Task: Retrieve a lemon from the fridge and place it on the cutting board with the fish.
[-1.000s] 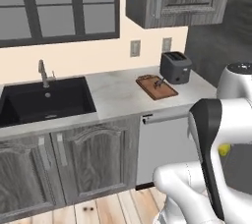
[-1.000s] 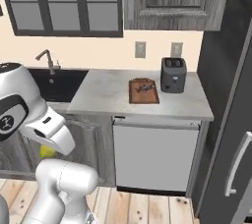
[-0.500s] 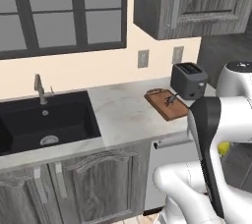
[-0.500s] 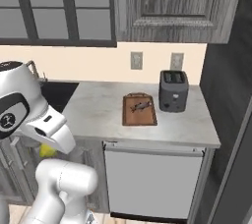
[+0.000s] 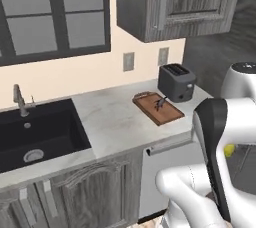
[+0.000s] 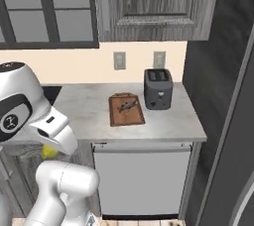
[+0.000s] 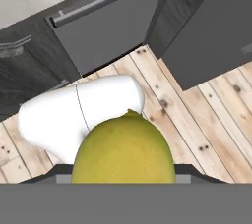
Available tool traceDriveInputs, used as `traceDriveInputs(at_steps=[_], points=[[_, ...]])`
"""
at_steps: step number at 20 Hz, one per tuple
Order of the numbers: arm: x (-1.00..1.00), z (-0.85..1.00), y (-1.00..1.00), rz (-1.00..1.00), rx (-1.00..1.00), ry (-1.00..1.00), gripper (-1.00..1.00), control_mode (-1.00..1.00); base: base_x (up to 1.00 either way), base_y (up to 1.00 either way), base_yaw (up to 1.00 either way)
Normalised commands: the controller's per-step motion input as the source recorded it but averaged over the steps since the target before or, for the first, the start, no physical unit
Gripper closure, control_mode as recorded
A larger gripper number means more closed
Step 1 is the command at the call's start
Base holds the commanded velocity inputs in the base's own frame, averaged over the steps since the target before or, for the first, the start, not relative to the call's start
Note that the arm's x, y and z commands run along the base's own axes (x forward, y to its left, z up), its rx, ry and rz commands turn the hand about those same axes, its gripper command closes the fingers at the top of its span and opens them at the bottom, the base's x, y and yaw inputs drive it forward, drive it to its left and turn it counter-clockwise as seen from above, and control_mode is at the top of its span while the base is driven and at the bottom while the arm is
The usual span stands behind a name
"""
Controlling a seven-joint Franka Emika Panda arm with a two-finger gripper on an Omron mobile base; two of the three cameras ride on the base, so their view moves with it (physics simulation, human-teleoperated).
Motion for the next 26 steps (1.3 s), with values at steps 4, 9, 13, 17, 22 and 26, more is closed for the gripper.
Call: traceDriveInputs(at_steps=[4, 9, 13, 17, 22, 26], points=[[0.00, 0.00, 0.00, 0.00, 0.00, 0.00, 1.00, 1.00, 0.01, 0.00, -0.41], [0.00, 0.00, 0.00, 0.00, 0.00, 0.00, 1.00, 1.00, 0.18, 0.07, -0.32], [0.00, 0.00, 0.00, 0.00, 0.00, 0.00, 1.00, 1.00, 0.35, 0.26, -0.17], [0.00, 0.00, 0.00, 0.00, 0.00, 0.00, 1.00, 1.00, 0.65, 0.05, -0.04], [0.00, 0.00, 0.00, 0.00, 0.00, 0.00, 1.00, 1.00, 0.52, 0.00, 0.00], [0.00, 0.00, 0.00, 0.00, 0.00, 0.00, 1.00, 1.00, 0.09, 0.00, 0.00]])
